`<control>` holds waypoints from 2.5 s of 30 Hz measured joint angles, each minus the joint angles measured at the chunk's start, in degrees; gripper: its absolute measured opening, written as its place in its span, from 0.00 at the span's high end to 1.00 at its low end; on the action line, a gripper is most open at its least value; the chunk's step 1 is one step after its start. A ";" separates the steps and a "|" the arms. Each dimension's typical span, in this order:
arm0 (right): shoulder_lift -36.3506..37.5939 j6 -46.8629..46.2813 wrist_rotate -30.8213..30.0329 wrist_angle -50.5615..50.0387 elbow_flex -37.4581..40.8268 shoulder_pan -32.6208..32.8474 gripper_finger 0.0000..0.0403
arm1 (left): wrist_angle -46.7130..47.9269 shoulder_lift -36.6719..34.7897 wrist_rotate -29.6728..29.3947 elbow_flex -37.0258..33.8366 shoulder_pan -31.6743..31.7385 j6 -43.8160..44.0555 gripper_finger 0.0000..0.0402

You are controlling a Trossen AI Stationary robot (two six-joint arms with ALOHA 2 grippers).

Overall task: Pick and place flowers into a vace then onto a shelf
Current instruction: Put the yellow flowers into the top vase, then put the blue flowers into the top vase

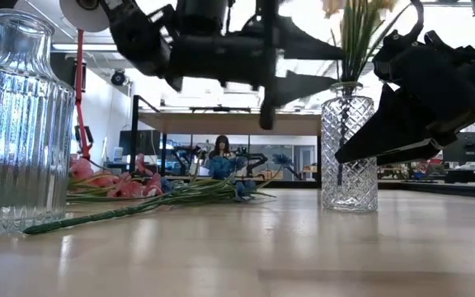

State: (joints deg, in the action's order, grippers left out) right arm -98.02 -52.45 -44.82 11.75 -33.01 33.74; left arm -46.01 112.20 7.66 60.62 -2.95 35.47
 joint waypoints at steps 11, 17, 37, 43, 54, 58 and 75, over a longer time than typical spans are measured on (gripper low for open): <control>0.00 -0.05 -0.05 -0.09 0.02 0.02 0.35 | 36.39 -13.81 -3.83 -5.12 0.66 2.92 0.31; -0.02 -0.06 -0.10 -0.09 0.06 0.00 0.35 | 57.48 -18.84 -9.11 -1.79 -1.00 15.42 0.33; 0.00 0.19 0.18 -0.19 0.09 -1.05 0.34 | 74.07 -6.73 -8.24 4.58 -10.58 34.53 0.30; 0.00 -0.04 -0.08 -0.66 0.07 -1.05 0.34 | 73.97 -3.58 -10.07 5.50 -10.18 34.98 0.34; 0.00 -0.04 0.00 -1.04 0.04 -1.03 0.34 | 75.94 -3.29 -23.31 5.24 -8.66 35.33 0.68; 0.00 0.05 -0.26 -1.80 0.00 -0.71 0.34 | 76.12 -3.27 -23.53 5.18 -6.59 33.59 0.84; -0.32 -5.79 1.42 -11.23 0.28 0.98 0.38 | 65.84 -3.95 -32.22 21.16 -4.60 18.04 0.91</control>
State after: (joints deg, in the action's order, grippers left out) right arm -98.34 -58.23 -43.40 0.51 -32.73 34.72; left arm 19.83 108.25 -24.56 81.78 -7.55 53.51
